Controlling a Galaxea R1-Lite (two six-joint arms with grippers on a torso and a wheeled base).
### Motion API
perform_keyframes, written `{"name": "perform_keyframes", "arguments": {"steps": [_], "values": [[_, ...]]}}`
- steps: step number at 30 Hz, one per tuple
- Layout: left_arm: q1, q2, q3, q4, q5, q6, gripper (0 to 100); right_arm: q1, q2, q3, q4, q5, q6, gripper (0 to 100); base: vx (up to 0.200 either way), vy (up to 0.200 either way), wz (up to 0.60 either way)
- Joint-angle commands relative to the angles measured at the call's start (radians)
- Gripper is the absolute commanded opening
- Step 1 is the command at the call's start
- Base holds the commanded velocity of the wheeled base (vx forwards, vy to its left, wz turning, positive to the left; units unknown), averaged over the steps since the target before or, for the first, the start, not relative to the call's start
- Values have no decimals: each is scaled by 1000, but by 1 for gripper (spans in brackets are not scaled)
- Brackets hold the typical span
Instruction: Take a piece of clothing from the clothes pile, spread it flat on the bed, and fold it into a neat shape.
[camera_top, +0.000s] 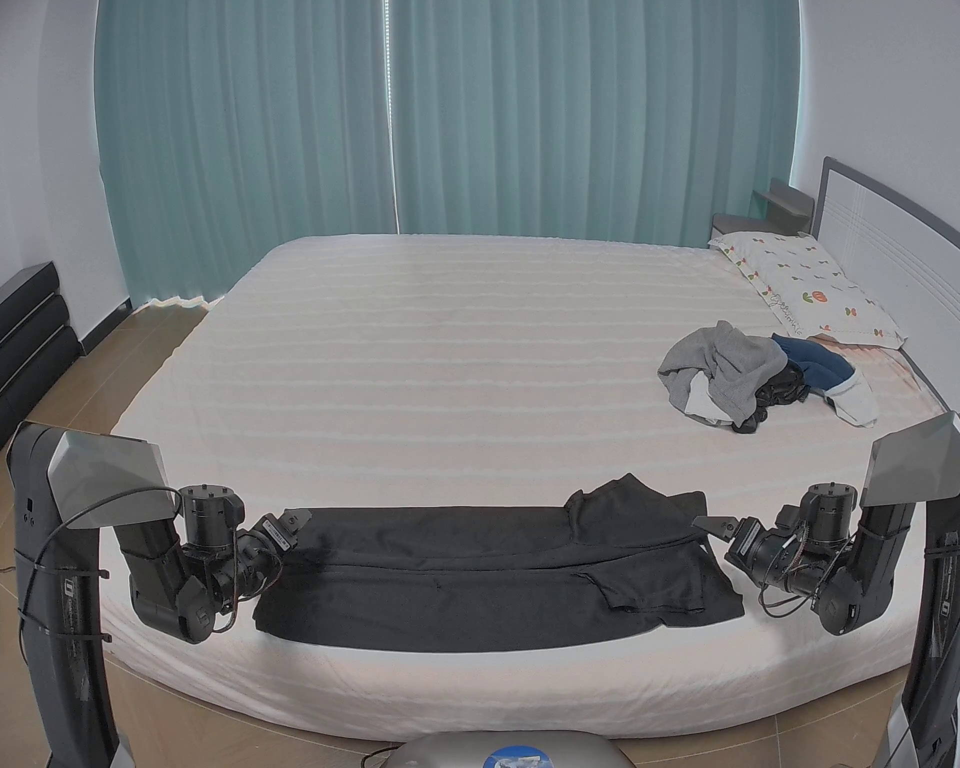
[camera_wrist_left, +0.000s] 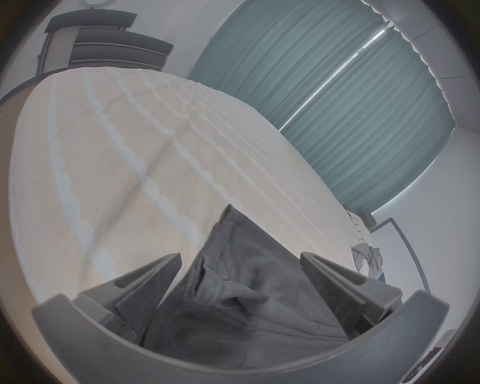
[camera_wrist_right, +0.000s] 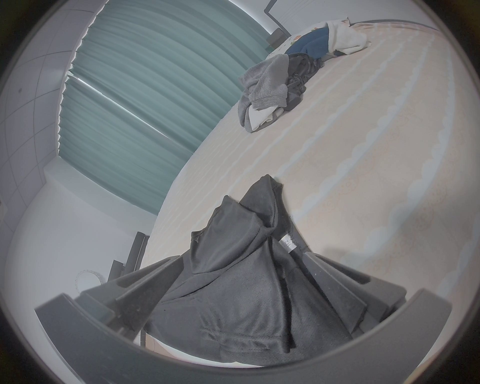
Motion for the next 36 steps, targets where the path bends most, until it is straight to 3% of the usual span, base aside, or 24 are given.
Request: {"name": "perform_keyframes", "arguments": {"steps": [1, 2, 3, 9, 19, 29, 36], "values": [[-6, 8, -7, 0, 1, 3, 100, 4, -2, 3, -2, 0, 0, 100, 0, 0, 0], [-16, 14, -9, 0, 1, 4, 100, 5, -2, 3, -6, 0, 0, 100, 0, 0, 0], [-16, 15, -12, 0, 2, 6, 0, 5, -4, 3, -6, -2, 0, 100, 0, 0, 0], [-8, 6, -9, -1, 56, 7, 0, 24, -36, 0, -3, -71, -2, 100, 0, 0, 0], [-2, -66, 0, -9, 59, 4, 0, 111, -60, -20, 23, -135, 67, 100, 0, 0, 0], [-3, -77, 8, -10, 61, 0, 0, 163, -34, -200, 265, -244, 159, 100, 0, 0, 0], [-3, -72, 8, -10, 61, -2, 0, 165, -7, -267, 333, -275, 175, 100, 0, 0, 0]]}}
